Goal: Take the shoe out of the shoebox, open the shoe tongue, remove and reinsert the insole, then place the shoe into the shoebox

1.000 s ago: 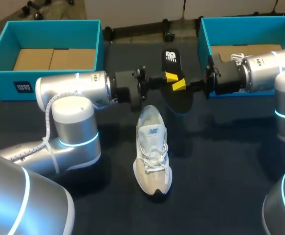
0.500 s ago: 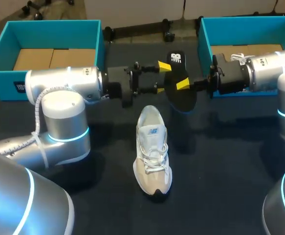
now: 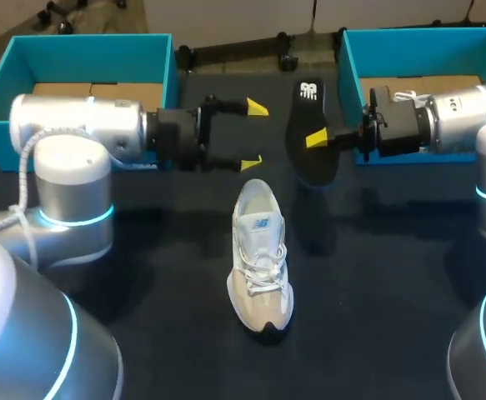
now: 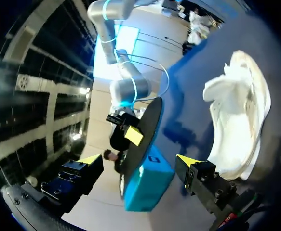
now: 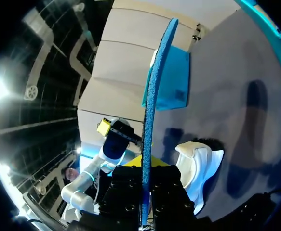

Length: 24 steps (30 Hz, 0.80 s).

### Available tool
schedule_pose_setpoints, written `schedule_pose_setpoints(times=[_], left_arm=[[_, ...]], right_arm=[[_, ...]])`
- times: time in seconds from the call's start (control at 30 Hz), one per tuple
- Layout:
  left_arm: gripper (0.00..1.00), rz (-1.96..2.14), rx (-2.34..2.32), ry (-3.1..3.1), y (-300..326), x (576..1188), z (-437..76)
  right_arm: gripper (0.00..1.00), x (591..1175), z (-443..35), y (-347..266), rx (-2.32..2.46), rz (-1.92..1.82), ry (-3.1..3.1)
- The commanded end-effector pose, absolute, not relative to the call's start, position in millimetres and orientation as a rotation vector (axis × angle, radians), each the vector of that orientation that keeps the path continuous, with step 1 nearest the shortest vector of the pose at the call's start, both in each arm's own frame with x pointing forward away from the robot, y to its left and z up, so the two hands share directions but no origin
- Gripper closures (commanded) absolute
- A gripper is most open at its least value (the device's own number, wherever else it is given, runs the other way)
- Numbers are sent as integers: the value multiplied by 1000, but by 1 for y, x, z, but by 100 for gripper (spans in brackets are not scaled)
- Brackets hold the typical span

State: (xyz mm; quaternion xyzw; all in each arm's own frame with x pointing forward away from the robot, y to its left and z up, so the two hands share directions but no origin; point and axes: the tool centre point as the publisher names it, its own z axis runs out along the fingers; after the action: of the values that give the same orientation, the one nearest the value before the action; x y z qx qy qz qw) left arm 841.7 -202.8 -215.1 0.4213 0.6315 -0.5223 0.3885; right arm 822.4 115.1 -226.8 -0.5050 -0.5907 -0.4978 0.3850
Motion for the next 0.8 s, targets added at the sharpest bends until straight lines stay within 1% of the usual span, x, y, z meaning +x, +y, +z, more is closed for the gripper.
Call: schedule_pose_setpoints(times=[0.03,0.2,0.57,0.8], left_arm=[[0,-1364,1057,1733,-185,835,-209],[0,-1373,972,1931,-173,833,-221],[0,-1356,840,2167,-155,823,-252],[0,-1356,840,2167,-155,823,-252]], right_arm=[[100,820,-227,115,-1301,-1290,-1508],[100,824,-226,114,-1307,-1320,-1531],[100,823,-213,120,-1204,-1435,-1693],[100,820,-211,123,-1064,-1584,-1715]])
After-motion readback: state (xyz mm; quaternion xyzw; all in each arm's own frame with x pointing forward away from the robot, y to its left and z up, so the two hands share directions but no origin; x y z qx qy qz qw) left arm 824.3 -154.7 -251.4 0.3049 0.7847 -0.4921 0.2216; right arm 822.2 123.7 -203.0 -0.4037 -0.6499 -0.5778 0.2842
